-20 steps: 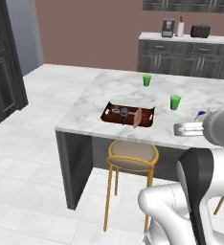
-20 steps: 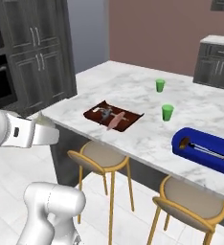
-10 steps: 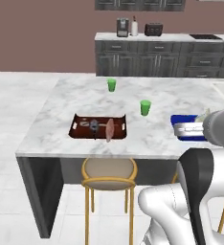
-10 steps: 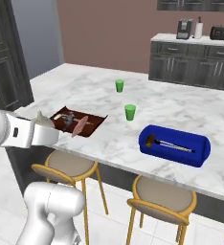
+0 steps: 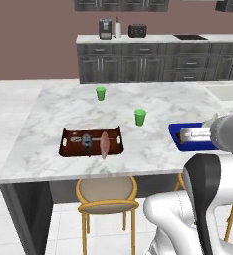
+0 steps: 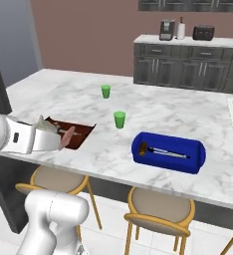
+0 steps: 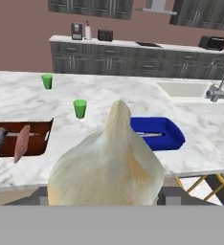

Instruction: Gather the sweet potato and garlic from the fridge and place them on a tray on the dining counter. Then gather the fish and steak from the fridge and place them on the other tray.

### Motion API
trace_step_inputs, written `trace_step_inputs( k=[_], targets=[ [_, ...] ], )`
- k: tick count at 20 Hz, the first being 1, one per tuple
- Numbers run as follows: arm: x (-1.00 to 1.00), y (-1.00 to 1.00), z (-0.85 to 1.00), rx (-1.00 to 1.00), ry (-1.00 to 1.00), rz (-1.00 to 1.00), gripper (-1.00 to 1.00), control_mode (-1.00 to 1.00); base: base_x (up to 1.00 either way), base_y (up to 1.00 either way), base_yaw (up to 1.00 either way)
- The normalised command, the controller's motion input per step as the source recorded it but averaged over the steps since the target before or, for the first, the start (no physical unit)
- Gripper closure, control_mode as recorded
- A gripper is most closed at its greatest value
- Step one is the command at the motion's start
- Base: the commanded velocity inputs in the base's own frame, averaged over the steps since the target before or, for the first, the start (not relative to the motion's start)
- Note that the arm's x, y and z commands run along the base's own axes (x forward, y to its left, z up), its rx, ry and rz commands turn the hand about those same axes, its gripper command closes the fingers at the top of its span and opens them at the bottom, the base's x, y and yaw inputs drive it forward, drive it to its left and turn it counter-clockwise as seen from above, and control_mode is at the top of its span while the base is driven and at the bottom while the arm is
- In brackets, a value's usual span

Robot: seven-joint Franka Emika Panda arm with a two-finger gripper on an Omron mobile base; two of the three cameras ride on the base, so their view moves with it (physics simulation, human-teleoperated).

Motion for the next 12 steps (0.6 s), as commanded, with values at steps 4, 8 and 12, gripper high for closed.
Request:
trace_step_inputs(
  k=[4,8,12],
  targets=[
    [0.0,0.0,0.0,0.0,0.0,0.0,1.0,1.0,0.75,-0.08,-0.02],
    [0.0,0.0,0.0,0.0,0.0,0.0,1.0,1.0,0.8,-0.22,0.0],
    [0.0,0.0,0.0,0.0,0.0,0.0,1.0,1.0,0.87,-0.36,0.0]
  ],
)
